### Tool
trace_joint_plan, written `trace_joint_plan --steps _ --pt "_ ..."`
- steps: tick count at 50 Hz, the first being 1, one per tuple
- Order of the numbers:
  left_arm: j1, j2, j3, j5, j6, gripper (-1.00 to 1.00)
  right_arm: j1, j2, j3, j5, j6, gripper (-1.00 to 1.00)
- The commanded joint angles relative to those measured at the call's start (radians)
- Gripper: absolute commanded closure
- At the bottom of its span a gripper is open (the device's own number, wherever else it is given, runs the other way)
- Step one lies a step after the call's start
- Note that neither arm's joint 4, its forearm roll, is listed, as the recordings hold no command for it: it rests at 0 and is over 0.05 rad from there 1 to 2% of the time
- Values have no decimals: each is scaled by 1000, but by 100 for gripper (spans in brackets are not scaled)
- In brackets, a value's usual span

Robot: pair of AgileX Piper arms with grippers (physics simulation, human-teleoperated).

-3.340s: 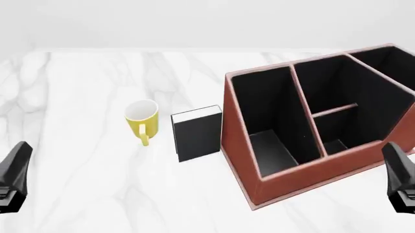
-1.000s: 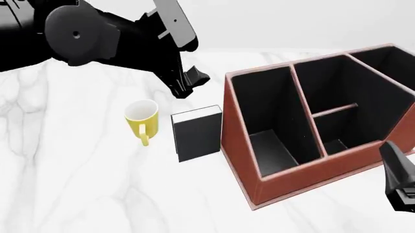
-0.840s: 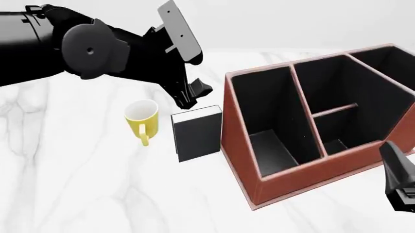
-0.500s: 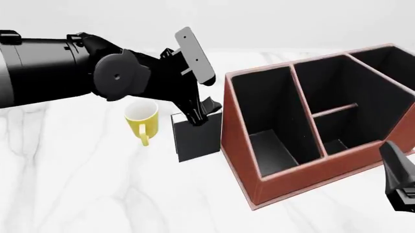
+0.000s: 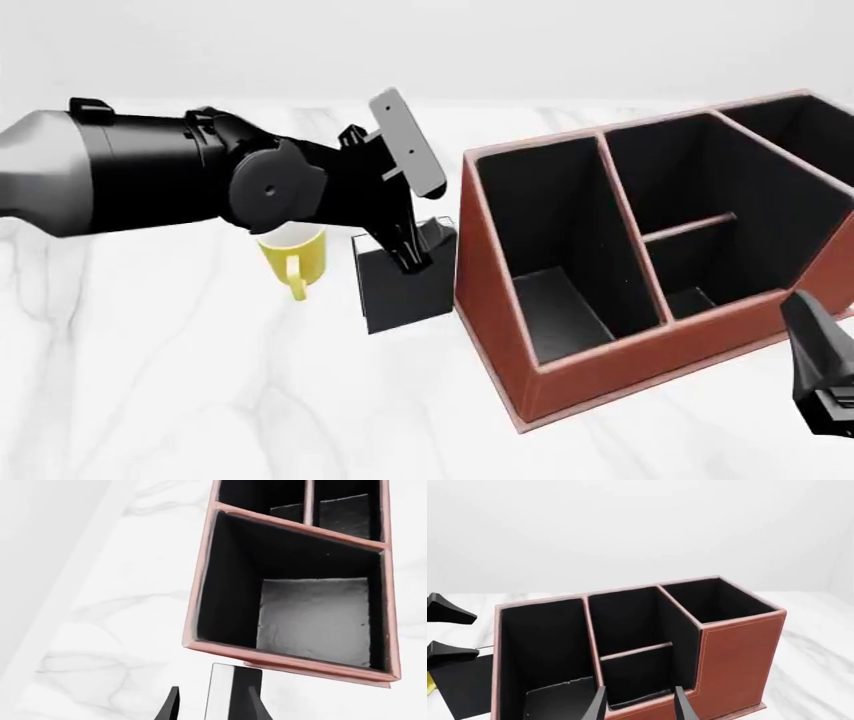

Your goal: Pick up the book and place it in the back compartment of the caddy.

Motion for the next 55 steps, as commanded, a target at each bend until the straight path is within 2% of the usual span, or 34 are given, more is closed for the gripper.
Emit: trace_joint_plan --steps 1,22,33,55 --pt "-10 21 15 -25 -13 -100 1 1 0 -1 0 -100" --pt "8 74 45 -83 -4 -100 1 1 0 -2 2 -100" --pt "7 88 28 -84 -8 -100 -1 13 1 -11 2 -100" --pt "20 201 66 -188 -9 -100 -1 18 1 -15 4 -100"
